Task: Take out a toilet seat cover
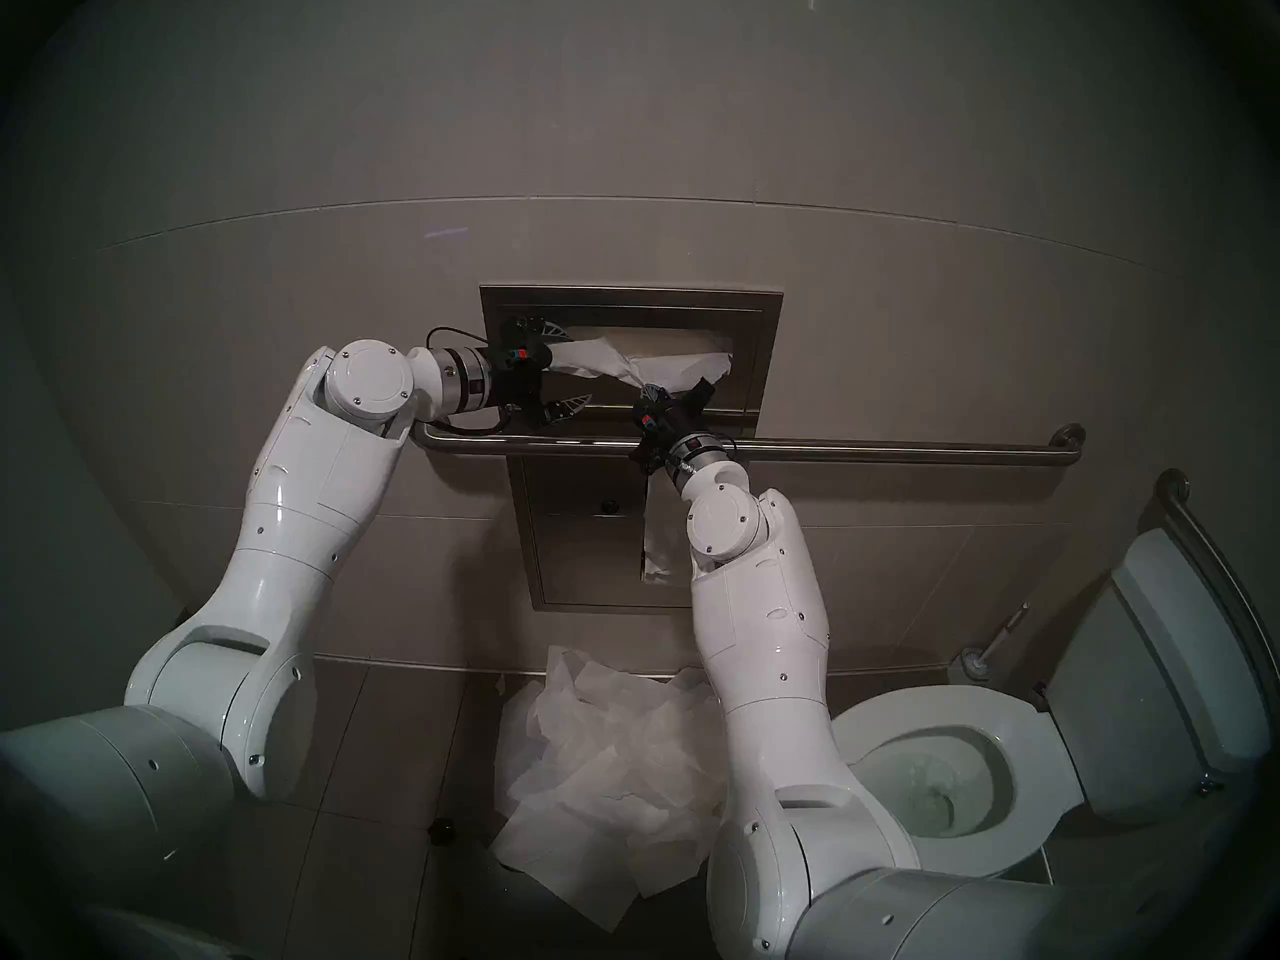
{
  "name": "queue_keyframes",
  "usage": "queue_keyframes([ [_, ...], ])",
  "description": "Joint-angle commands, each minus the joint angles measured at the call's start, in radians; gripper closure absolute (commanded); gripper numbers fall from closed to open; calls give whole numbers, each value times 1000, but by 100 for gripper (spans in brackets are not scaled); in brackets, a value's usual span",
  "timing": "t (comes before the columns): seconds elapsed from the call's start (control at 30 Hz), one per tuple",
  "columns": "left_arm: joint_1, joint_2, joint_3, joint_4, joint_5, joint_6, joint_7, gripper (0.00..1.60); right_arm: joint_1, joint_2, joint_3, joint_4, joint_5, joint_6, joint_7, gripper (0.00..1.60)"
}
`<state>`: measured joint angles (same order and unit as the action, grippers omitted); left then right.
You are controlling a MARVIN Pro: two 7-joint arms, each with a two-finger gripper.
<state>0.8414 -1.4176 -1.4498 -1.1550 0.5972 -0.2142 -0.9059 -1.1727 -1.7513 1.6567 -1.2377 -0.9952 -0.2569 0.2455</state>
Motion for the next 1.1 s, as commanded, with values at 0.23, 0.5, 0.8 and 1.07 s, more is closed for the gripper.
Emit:
queue_keyframes([
  [0.23, -133, 19, -15, 18, 49, -52, 12, 0, 37, 0, -1, -30, 2, -6, -9, 160],
  [0.5, -171, 21, -8, 64, 81, -73, 14, 0, 38, 0, -1, -30, 2, -6, -9, 160],
  [0.8, -225, 2, 15, 156, 126, -96, 19, 0, 39, 1, -2, -31, 3, -7, -9, 160],
  [1.07, -273, -32, 20, 251, 141, -101, 36, 0, 40, 1, -2, -32, 3, -7, -10, 160],
])
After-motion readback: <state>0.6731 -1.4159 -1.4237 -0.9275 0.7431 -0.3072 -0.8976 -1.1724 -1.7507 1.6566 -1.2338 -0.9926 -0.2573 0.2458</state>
